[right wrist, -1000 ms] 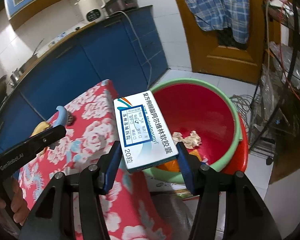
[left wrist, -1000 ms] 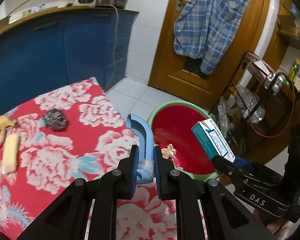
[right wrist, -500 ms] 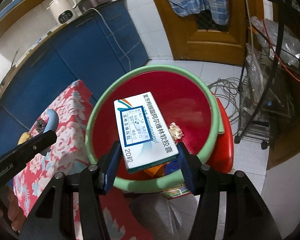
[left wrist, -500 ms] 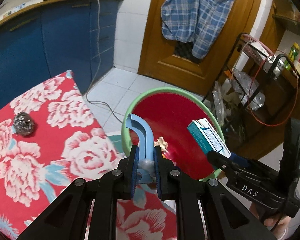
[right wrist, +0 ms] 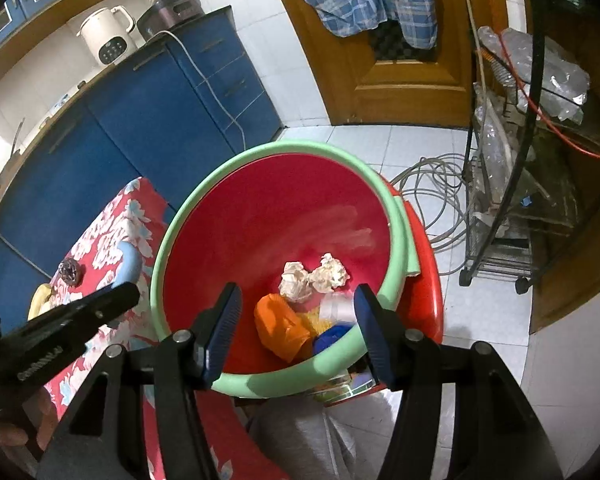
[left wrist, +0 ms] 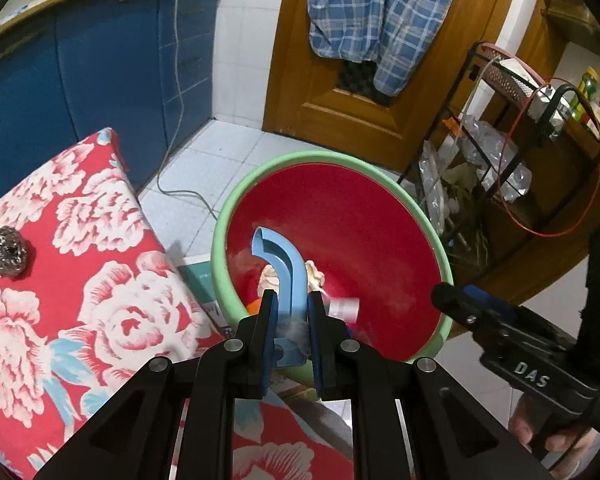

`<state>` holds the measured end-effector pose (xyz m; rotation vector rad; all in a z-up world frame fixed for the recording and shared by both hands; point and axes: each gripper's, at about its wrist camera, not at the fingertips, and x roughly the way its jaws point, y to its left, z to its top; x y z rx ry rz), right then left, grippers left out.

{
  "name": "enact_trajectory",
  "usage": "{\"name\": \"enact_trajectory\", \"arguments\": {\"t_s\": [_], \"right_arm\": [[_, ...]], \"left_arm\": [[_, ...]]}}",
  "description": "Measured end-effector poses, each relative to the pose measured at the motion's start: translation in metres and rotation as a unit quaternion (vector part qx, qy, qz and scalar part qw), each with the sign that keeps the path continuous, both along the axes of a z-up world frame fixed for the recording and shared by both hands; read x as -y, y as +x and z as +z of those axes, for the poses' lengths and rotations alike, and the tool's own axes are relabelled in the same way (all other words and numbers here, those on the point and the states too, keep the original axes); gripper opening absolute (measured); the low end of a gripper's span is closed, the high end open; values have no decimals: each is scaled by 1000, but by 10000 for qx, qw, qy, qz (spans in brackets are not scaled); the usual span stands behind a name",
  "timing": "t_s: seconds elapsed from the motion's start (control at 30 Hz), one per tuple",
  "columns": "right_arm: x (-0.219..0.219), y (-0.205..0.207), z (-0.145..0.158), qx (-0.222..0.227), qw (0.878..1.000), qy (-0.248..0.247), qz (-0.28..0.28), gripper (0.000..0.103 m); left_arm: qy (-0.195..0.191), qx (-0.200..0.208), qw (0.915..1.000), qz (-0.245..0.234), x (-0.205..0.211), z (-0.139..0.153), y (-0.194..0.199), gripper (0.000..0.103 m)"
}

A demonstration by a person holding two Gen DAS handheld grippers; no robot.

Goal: Collect trash
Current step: 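Open the left tool to drop the hook while the right tool releases the box, then move both open tools back over the table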

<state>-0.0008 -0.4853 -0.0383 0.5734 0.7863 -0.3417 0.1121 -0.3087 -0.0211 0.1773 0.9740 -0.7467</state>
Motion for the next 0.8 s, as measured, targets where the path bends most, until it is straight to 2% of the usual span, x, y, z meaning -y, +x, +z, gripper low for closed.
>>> {"name": "enact_trajectory", "arguments": {"t_s": [0.17, 0.27, 0.57, 0.8], "right_arm": [[1, -3, 3, 50, 10000, 12, -39, 61], [-1, -5, 4, 73, 10000, 12, -49, 61], [-5, -11, 15, 181, 9998, -59, -29, 61], [-16, -13, 23, 241, 9996, -111, 81, 62]], "left_arm": [[42, 10, 10000, -65, 6, -3, 1, 19], [11, -28, 10000, -43, 6, -4, 1, 38], [-51, 7, 9999, 141, -7, 2, 0, 39], [-121, -1, 9990, 421, -34, 8, -1, 39]]}}
